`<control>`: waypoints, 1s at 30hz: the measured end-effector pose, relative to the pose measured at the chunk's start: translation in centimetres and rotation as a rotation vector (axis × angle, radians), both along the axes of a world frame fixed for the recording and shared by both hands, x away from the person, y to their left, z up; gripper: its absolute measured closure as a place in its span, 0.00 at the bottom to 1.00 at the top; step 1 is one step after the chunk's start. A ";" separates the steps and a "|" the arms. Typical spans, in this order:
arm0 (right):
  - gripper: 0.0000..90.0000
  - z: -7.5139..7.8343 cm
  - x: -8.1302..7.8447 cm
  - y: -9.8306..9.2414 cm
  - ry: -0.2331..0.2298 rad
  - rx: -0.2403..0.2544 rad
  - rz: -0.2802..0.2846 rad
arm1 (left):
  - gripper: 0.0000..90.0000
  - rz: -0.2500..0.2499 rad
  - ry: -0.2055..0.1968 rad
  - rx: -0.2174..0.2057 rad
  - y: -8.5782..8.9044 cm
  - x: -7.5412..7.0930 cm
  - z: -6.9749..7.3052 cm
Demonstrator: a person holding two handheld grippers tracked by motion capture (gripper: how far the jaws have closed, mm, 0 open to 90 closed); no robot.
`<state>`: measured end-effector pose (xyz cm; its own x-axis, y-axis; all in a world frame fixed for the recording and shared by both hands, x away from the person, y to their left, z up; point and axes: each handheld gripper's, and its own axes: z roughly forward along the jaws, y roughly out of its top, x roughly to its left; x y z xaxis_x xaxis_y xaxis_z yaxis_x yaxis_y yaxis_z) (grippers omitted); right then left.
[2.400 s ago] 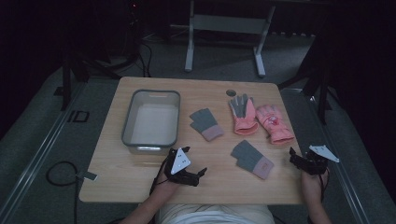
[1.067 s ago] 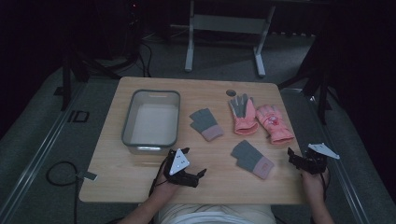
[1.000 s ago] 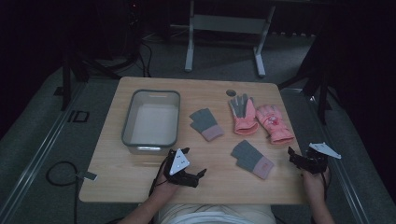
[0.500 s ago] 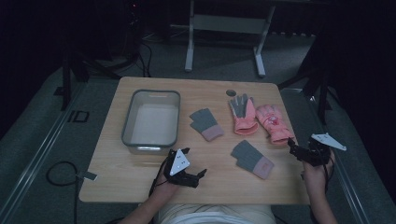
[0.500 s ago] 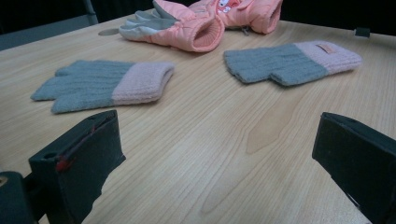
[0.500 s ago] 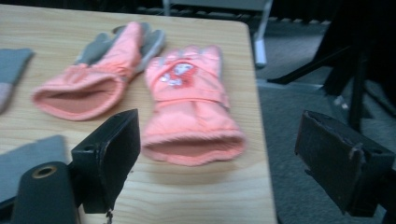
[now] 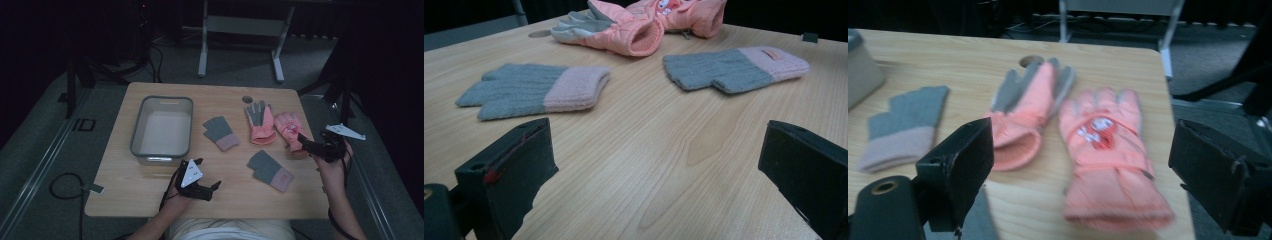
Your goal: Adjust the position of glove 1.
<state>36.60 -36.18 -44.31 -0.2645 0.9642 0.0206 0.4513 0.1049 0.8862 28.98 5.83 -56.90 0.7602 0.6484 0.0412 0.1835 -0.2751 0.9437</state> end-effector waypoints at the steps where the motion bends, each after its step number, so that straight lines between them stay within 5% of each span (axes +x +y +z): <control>1: 0.12 0.2 0.2 0.3 -0.005 -0.003 0.015 | 0.01 0.000 0.001 -0.001 0.0 0.0 0.0; 22: 0.16 2.2 3.6 6.8 -0.041 0.003 0.205 | 0.01 -0.001 -0.004 0.003 0.0 0.0 0.0; 30: 0.23 1.6 5.0 10.1 -0.003 -0.010 0.293 | 0.01 -0.002 -0.005 0.007 -0.1 0.0 0.0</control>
<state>41.57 -26.08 -42.72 -0.5315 0.8470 0.0101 0.3976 0.2390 0.8859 28.94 5.76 -56.90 0.7612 0.6467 0.0492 0.1784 -0.2816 0.9428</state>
